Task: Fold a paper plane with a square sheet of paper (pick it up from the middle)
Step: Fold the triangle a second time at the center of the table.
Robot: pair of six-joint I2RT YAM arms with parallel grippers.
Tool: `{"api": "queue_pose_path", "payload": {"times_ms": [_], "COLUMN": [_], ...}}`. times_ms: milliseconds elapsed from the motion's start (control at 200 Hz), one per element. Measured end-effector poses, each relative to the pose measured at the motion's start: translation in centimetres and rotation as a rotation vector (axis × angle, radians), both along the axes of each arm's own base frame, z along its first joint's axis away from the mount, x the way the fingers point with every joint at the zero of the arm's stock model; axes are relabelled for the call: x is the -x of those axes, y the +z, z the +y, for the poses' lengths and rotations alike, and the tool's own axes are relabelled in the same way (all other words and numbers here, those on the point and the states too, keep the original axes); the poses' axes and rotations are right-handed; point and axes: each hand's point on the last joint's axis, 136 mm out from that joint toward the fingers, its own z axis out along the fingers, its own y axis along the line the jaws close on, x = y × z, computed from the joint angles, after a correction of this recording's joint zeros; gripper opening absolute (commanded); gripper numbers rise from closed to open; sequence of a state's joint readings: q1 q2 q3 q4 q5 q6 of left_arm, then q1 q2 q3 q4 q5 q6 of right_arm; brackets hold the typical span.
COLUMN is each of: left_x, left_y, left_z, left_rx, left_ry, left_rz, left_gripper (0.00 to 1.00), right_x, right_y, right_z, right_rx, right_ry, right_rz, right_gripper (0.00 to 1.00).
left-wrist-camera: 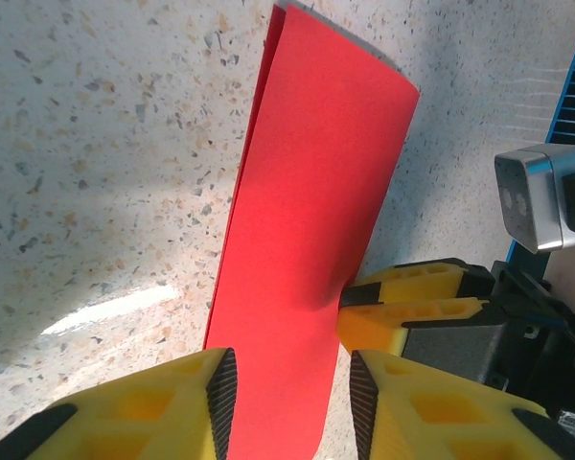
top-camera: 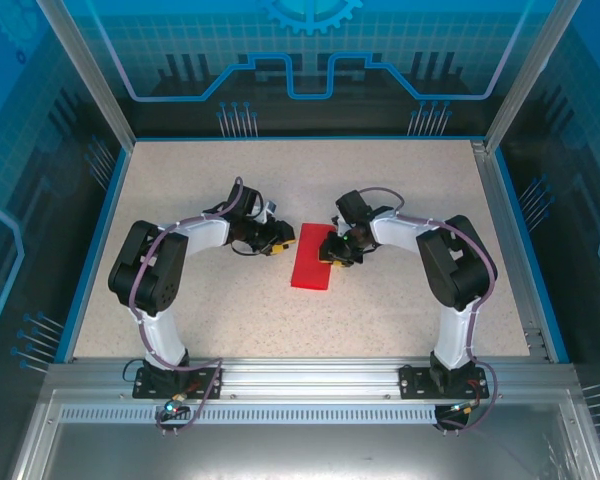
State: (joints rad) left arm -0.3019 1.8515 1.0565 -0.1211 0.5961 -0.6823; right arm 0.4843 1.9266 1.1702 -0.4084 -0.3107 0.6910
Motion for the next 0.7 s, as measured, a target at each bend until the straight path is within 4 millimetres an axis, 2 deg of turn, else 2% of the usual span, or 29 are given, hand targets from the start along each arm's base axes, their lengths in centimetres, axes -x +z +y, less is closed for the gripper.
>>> {"api": "queue_pose_path", "payload": {"times_ms": [220, 425, 535, 700], "left_x": [0.3, 1.7, 2.8, 5.7], "left_y": [-0.4, -1.3, -1.7, -2.9], "left_z": [-0.2, -0.6, -0.8, -0.3], "left_rx": [0.002, -0.014, -0.022, -0.026], "left_ry": [-0.009, -0.031, -0.042, -0.035], "left_rz": [0.017, 0.074, 0.099, 0.176], "left_gripper": [0.48, 0.51, 0.53, 0.53], "right_x": [0.0, 0.0, 0.0, 0.0], "right_y": [-0.1, -0.2, -0.1, -0.2], "right_z": [-0.1, -0.2, -0.2, -0.2], "right_rx": [-0.025, -0.062, -0.064, -0.064], "right_ry": [-0.002, -0.004, -0.004, -0.005], "right_rz": [-0.025, -0.03, -0.031, -0.03], "right_gripper": [0.3, 0.3, 0.3, 0.3]}}
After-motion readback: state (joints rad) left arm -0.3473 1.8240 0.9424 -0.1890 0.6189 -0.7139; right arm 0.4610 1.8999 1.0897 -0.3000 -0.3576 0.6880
